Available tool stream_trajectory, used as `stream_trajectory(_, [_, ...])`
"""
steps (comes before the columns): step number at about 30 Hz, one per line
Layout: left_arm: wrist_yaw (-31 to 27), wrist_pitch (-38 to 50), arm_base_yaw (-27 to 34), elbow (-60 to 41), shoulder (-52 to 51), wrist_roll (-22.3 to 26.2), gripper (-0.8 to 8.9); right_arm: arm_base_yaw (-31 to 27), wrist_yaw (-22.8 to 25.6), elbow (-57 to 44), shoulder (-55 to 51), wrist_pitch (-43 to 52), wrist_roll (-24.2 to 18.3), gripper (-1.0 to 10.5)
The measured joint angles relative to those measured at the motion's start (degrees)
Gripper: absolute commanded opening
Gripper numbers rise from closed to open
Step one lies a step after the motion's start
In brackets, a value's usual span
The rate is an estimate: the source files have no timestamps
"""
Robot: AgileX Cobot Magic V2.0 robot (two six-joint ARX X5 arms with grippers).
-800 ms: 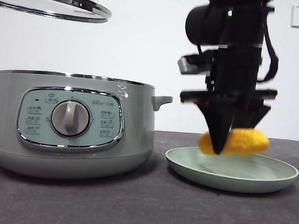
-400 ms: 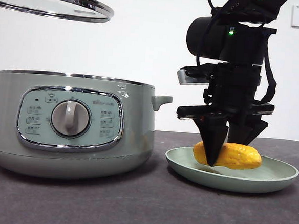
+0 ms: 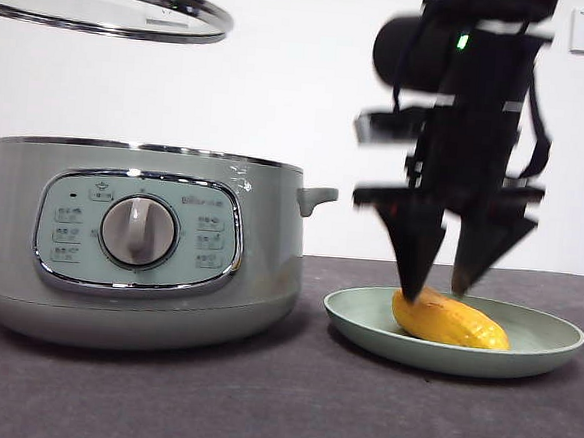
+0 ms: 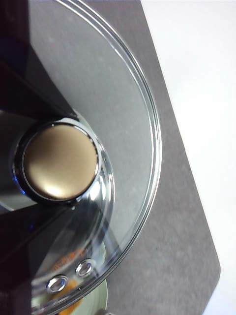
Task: Take the corn out from the steamer,put the corn on the plate,close the lid
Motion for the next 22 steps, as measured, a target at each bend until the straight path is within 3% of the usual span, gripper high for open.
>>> stream_trajectory(14, [6.4, 4.2, -0.1, 0.0, 12.6, -2.7, -0.09, -0.1, 0.2, 0.0, -19.6, -2.8, 0.0, 2.5])
stream_trajectory(22, [7.8, 5.9, -0.7, 0.0, 18.6, -4.2, -0.09, -3.6, 0.2, 0.0, -25.0, -6.0, 0.0, 2.5])
